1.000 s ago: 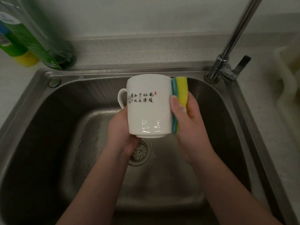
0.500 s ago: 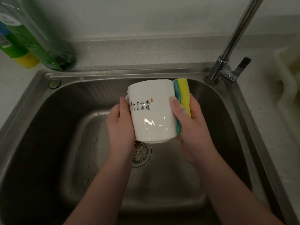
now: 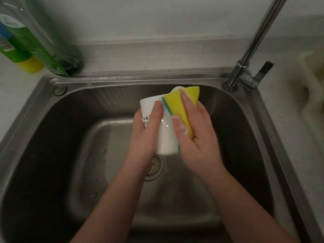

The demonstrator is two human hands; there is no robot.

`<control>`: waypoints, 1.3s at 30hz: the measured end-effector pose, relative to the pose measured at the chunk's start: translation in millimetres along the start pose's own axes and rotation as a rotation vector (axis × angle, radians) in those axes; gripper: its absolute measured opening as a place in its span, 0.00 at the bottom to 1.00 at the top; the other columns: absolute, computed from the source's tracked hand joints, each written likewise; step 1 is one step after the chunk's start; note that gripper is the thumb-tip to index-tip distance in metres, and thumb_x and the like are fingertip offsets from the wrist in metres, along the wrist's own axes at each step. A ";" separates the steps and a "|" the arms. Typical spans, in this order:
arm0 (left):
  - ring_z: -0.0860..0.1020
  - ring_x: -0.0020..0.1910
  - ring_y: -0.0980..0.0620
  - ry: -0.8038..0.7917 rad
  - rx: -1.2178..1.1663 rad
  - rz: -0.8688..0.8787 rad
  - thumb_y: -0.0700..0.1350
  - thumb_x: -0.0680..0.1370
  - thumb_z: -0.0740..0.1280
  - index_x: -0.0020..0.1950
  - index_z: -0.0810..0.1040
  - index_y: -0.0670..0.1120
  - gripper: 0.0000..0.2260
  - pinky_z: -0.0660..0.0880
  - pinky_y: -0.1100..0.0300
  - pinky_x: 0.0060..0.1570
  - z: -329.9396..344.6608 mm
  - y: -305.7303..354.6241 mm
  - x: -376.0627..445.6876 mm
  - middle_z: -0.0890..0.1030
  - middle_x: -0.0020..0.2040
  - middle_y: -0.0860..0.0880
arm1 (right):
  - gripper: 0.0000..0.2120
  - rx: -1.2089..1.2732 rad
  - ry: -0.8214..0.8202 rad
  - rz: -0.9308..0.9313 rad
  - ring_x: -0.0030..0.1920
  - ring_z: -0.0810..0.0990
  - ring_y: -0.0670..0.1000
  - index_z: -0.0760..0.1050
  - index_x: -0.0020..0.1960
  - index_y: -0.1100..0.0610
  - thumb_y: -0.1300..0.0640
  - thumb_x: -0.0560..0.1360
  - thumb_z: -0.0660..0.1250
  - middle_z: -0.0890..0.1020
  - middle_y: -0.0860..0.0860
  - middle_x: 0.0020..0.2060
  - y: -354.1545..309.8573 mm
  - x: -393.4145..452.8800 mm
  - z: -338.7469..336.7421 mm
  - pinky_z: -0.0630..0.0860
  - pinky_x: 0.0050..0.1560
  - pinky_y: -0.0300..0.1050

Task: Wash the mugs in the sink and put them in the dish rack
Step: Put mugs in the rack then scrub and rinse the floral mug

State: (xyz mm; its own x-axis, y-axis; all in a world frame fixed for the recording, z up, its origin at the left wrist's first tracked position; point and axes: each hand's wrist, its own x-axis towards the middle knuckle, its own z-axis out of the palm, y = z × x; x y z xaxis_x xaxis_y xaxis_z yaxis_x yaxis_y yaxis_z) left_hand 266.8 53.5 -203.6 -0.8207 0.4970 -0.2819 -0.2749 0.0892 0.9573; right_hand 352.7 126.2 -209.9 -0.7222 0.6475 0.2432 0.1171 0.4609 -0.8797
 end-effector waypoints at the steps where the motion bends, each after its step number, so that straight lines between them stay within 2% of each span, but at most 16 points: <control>1: 0.84 0.46 0.54 0.007 -0.006 0.002 0.67 0.69 0.66 0.62 0.74 0.52 0.27 0.79 0.59 0.39 -0.3 -0.1 0.7 0.84 0.50 0.51 | 0.24 0.017 -0.004 -0.014 0.63 0.68 0.36 0.54 0.71 0.32 0.38 0.76 0.53 0.65 0.42 0.69 -0.4 0.0 0.0 0.71 0.60 0.35; 3: 0.84 0.44 0.54 0.025 -0.029 -0.013 0.66 0.69 0.68 0.60 0.74 0.52 0.27 0.79 0.58 0.39 0.1 0.2 1.2 0.84 0.49 0.51 | 0.21 0.110 0.011 0.014 0.60 0.70 0.32 0.59 0.70 0.32 0.42 0.78 0.56 0.69 0.36 0.63 -1.0 1.1 -1.1 0.69 0.56 0.26; 4: 0.84 0.44 0.53 0.033 -0.044 -0.027 0.67 0.68 0.69 0.60 0.75 0.51 0.28 0.79 0.56 0.40 -0.2 -0.4 1.5 0.84 0.48 0.50 | 0.19 0.200 0.021 0.077 0.58 0.72 0.32 0.63 0.68 0.33 0.43 0.78 0.57 0.71 0.34 0.60 0.6 2.4 -2.3 0.70 0.57 0.28; 7: 0.84 0.50 0.47 -0.002 -0.099 -0.100 0.71 0.63 0.69 0.65 0.73 0.51 0.37 0.80 0.46 0.48 -1.8 -1.4 1.9 0.84 0.53 0.48 | 0.09 0.564 0.028 0.450 0.51 0.81 0.39 0.75 0.56 0.37 0.45 0.79 0.58 0.82 0.39 0.49 1.2 9.9 -7.5 0.78 0.57 0.47; 8: 0.83 0.51 0.45 -0.017 -0.109 -0.120 0.72 0.61 0.67 0.67 0.72 0.51 0.40 0.79 0.42 0.51 -2.5 -1.4 1.9 0.83 0.55 0.47 | 0.08 0.590 0.027 0.517 0.49 0.82 0.40 0.75 0.51 0.37 0.45 0.79 0.58 0.83 0.39 0.46 2.0 10.6 -8.2 0.79 0.57 0.50; 10: 0.83 0.53 0.43 -0.025 -0.113 -0.127 0.72 0.59 0.67 0.67 0.73 0.51 0.42 0.78 0.39 0.53 -3.7 -1.4 2.8 0.83 0.56 0.46 | 0.07 0.497 0.034 0.480 0.48 0.81 0.39 0.74 0.51 0.36 0.45 0.79 0.57 0.82 0.38 0.46 1.8 9.7 -8.2 0.79 0.56 0.49; 14: 0.82 0.54 0.43 0.000 -0.127 -0.128 0.72 0.60 0.68 0.66 0.74 0.49 0.41 0.77 0.39 0.56 -6.2 -1.6 7.9 0.83 0.56 0.44 | 0.16 0.250 0.014 0.116 0.57 0.76 0.38 0.67 0.67 0.36 0.47 0.80 0.58 0.76 0.38 0.58 -3.0 3.5 -1.8 0.75 0.56 0.36; 17: 0.82 0.54 0.44 -0.005 -0.114 -0.106 0.70 0.62 0.68 0.65 0.74 0.48 0.38 0.77 0.40 0.56 -8.0 -1.5 9.8 0.83 0.56 0.43 | 0.24 0.020 -0.048 -0.022 0.68 0.68 0.43 0.57 0.72 0.34 0.42 0.77 0.57 0.65 0.46 0.71 -0.3 0.4 4.1 0.70 0.64 0.41; 21: 0.83 0.53 0.44 -0.007 -0.107 -0.095 0.69 0.62 0.68 0.65 0.74 0.48 0.38 0.78 0.41 0.55 -8.1 -1.3 9.4 0.83 0.55 0.44 | 0.20 0.264 -0.028 0.049 0.63 0.71 0.35 0.64 0.66 0.32 0.49 0.77 0.63 0.71 0.39 0.65 -4.7 3.4 -0.4 0.69 0.60 0.29; 24: 0.82 0.54 0.43 -0.032 -0.153 -0.128 0.71 0.61 0.68 0.66 0.73 0.48 0.41 0.77 0.39 0.55 -8.6 -1.0 7.7 0.83 0.56 0.44 | 0.14 0.554 -0.025 0.332 0.56 0.78 0.39 0.72 0.61 0.36 0.49 0.78 0.62 0.79 0.38 0.55 -5.4 8.3 -6.1 0.77 0.59 0.42; 27: 0.82 0.54 0.42 -0.097 -0.156 -0.121 0.72 0.64 0.66 0.66 0.74 0.49 0.39 0.76 0.37 0.55 -9.1 2.4 6.5 0.83 0.56 0.44 | 0.08 0.662 -0.046 0.548 0.49 0.83 0.44 0.76 0.47 0.38 0.47 0.79 0.59 0.84 0.41 0.46 -4.2 10.1 -6.3 0.79 0.55 0.53; 30: 0.82 0.54 0.42 -0.140 -0.162 -0.112 0.71 0.66 0.62 0.64 0.76 0.49 0.35 0.75 0.37 0.57 -8.4 5.5 5.5 0.84 0.55 0.44 | 0.07 0.549 0.022 0.425 0.50 0.81 0.41 0.75 0.52 0.37 0.47 0.79 0.59 0.82 0.39 0.48 -5.2 6.6 -5.3 0.79 0.56 0.48; 32: 0.82 0.54 0.43 -0.157 -0.172 -0.105 0.70 0.68 0.61 0.64 0.76 0.48 0.35 0.76 0.41 0.58 -8.7 6.0 4.9 0.83 0.55 0.44 | 0.12 0.410 0.047 0.224 0.53 0.79 0.39 0.71 0.62 0.37 0.48 0.79 0.60 0.79 0.35 0.51 -7.0 3.3 -3.2 0.78 0.55 0.41; 34: 0.82 0.54 0.44 -0.173 -0.171 -0.100 0.67 0.69 0.60 0.64 0.76 0.47 0.32 0.77 0.45 0.57 -8.9 6.7 3.9 0.83 0.55 0.43 | 0.18 0.309 0.060 0.087 0.56 0.76 0.39 0.67 0.67 0.38 0.49 0.78 0.61 0.75 0.34 0.55 -6.7 0.9 -1.1 0.77 0.54 0.39; 36: 0.82 0.54 0.44 -0.188 -0.173 -0.109 0.66 0.69 0.59 0.62 0.77 0.47 0.31 0.77 0.45 0.56 -8.6 7.5 2.7 0.84 0.54 0.44 | 0.19 0.315 0.069 0.082 0.56 0.76 0.38 0.67 0.66 0.37 0.49 0.77 0.62 0.75 0.34 0.56 -5.9 -0.2 -0.6 0.77 0.54 0.38; 39: 0.83 0.53 0.44 -0.213 -0.213 -0.132 0.66 0.69 0.57 0.61 0.78 0.48 0.30 0.78 0.43 0.55 -9.3 7.8 1.6 0.84 0.54 0.44 | 0.15 0.545 0.064 0.273 0.53 0.79 0.39 0.72 0.64 0.42 0.49 0.77 0.62 0.80 0.40 0.52 -7.5 3.2 -5.3 0.79 0.52 0.37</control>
State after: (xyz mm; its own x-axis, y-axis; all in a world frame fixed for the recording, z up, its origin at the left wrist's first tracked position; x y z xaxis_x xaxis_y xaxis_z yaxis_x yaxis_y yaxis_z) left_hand 258.7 47.0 -197.2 -0.6542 0.6643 -0.3615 -0.4890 -0.0070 0.8723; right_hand 353.1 128.0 -200.4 -0.6709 0.7414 -0.0111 -0.0855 -0.0922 -0.9921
